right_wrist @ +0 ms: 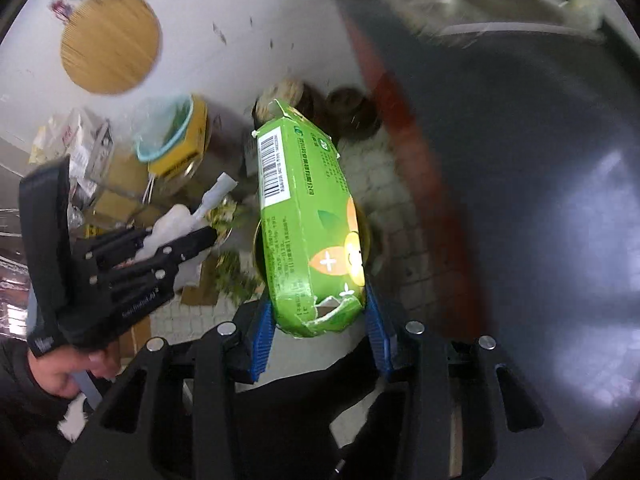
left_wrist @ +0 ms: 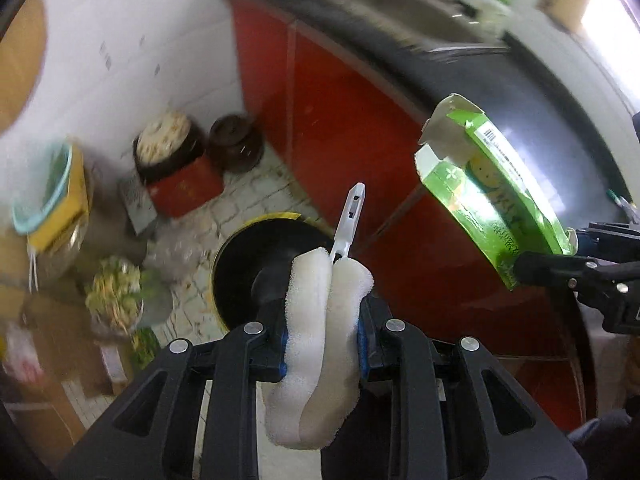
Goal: Collect trash
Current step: 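Carry both items to the black bin and open both tools to drop them, then swing both tools back over the counter toward the trash pile, then grasp the green marker with left tool while right tool grasps crumpled foil, then carry marker and foil to the black bin and open both tools over it, then swing both tools back over the counter toward the trash pile, then grasp the red-rimmed lid with left tool while right tool grasps green chip tube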
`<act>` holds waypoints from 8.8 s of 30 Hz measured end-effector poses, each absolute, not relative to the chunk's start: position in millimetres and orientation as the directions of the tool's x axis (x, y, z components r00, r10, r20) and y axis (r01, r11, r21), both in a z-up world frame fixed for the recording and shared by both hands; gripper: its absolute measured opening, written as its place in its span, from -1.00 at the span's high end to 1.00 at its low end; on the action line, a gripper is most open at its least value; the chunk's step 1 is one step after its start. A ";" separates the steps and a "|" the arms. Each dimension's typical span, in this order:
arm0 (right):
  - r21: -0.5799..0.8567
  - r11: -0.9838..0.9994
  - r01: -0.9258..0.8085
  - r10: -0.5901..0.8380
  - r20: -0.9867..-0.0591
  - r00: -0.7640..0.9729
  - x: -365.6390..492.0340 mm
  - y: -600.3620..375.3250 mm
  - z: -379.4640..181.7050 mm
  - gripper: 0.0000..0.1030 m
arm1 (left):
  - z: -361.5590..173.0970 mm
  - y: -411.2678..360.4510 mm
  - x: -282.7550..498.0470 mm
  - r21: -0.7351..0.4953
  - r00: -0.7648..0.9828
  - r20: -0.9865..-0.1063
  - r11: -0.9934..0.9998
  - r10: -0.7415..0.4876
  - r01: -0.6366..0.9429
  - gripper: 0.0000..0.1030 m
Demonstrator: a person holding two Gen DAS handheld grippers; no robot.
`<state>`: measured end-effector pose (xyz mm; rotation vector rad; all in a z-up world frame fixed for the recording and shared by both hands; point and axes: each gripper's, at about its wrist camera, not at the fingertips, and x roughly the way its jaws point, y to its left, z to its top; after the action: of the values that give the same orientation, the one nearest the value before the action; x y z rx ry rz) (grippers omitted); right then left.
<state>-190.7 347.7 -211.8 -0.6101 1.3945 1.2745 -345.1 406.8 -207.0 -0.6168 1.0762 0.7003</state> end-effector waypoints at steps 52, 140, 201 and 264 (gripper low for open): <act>0.012 0.984 -0.179 0.113 -0.817 0.566 -1.3 -194.2 -24.2 -0.85 | -50.1 58.4 7.4 -0.035 0.614 -0.776 0.981 -0.148 0.192 -0.87; 0.189 0.448 -0.874 0.567 -0.815 0.115 -40.3 138.7 -70.7 0.51 | -65.7 246.0 -167.7 0.013 0.492 -0.823 0.876 0.283 -0.482 0.74; 0.288 0.147 -0.946 0.286 -0.928 -0.238 -210.4 384.9 -229.8 -0.52 | -222.9 424.9 -394.1 -0.102 0.283 -0.900 0.471 0.332 -0.876 -0.59; 0.009 0.932 -0.362 0.137 -0.934 0.329 212.9 -242.7 -190.3 -0.69 | -224.3 -26.2 189.9 0.024 0.471 -0.844 0.859 -0.257 0.511 -0.85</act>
<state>212.9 -242.7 -190.3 -0.2156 1.1934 0.3302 189.9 -26.2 -224.3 0.2909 0.9736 -0.4782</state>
